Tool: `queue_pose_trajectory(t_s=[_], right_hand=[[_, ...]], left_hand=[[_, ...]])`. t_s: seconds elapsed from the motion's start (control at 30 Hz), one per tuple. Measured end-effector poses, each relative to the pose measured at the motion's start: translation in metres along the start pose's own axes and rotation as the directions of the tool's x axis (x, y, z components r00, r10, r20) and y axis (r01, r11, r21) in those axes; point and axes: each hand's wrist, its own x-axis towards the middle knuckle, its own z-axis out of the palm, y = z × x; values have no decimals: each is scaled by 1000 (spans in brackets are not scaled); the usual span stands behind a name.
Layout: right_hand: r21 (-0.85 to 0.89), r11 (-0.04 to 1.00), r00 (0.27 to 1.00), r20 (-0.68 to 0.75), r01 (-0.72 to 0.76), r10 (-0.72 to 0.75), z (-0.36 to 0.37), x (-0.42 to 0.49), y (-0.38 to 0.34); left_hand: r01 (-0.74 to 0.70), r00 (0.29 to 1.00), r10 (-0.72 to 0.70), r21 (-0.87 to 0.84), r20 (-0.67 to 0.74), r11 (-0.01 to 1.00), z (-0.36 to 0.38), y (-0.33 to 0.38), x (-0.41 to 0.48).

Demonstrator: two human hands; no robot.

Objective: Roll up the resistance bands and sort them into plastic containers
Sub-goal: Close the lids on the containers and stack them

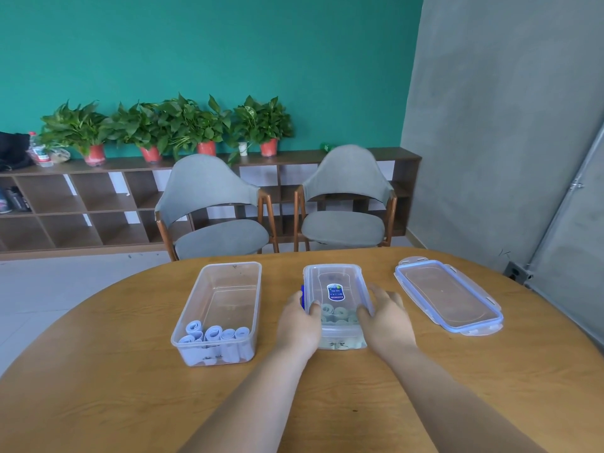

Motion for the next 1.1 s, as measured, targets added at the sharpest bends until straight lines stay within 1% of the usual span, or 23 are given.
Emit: queue_pose_trajectory(t_s=[0.07,0.17,0.2,0.27,0.37,0.47,0.6,0.67,0.83,1.1], right_hand=[[-63,997,998,43,39,-36,0,6,-3],[-134,990,993,118,36,-21,2,12,-3],[-123,992,991,132,31,-15,3,12,-1],[-62,998,991,136,13,-5,7,11,3],[47,999,992,128,-14,8,13,8,5],[77,997,993,119,-26,17,15,9,4],[88,995,992,127,-36,24,14,8,3],[93,995,992,123,-34,23,12,7,2],[84,996,992,126,-41,31,9,5,-2],[73,995,989,135,-71,61,6,3,-8]], left_hand=[[65,998,-65,-54,3,996,1,0,6],[188,982,-185,-87,39,978,1,-4,12],[231,972,-225,-106,64,967,2,-9,16],[268,963,-256,-163,88,950,3,-20,25],[277,960,-263,-201,95,940,3,-29,33],[247,969,-233,-279,84,928,3,-32,34],[159,987,-150,-246,54,956,5,-31,31],[112,993,-106,-191,42,975,5,-27,28],[-23,998,25,-28,64,999,3,-26,25],[-109,993,103,132,48,985,3,-28,28]])
